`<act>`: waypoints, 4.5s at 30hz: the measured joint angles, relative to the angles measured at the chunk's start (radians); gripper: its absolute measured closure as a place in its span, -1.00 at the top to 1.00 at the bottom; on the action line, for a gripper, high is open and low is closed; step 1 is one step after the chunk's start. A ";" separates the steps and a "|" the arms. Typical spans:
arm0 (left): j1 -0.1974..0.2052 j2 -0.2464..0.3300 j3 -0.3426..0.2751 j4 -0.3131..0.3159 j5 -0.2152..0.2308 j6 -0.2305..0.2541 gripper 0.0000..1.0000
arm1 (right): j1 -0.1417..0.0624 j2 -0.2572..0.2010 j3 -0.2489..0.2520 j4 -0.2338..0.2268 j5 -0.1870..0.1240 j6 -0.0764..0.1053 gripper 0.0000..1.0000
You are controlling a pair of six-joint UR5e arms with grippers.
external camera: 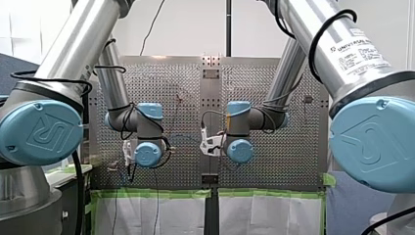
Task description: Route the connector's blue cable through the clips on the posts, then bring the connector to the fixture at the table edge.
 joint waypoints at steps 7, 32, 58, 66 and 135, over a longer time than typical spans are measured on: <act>0.000 0.000 0.000 0.000 0.000 0.000 -1.00 | 0.000 0.000 0.000 0.000 0.000 0.000 -1.00; 0.000 0.000 0.000 0.000 0.000 0.000 -1.00 | 0.000 0.000 0.000 0.000 0.000 0.000 -1.00; 0.000 0.000 0.000 0.000 0.000 0.000 -1.00 | 0.000 0.000 0.000 0.000 0.000 0.000 -1.00; 0.000 0.000 0.000 0.000 0.000 0.000 -1.00 | 0.000 0.000 0.000 0.000 0.000 0.000 -1.00; 0.012 0.075 0.039 -0.099 0.038 -0.058 -1.00 | -0.054 -0.005 -0.083 0.239 -0.062 0.193 -1.00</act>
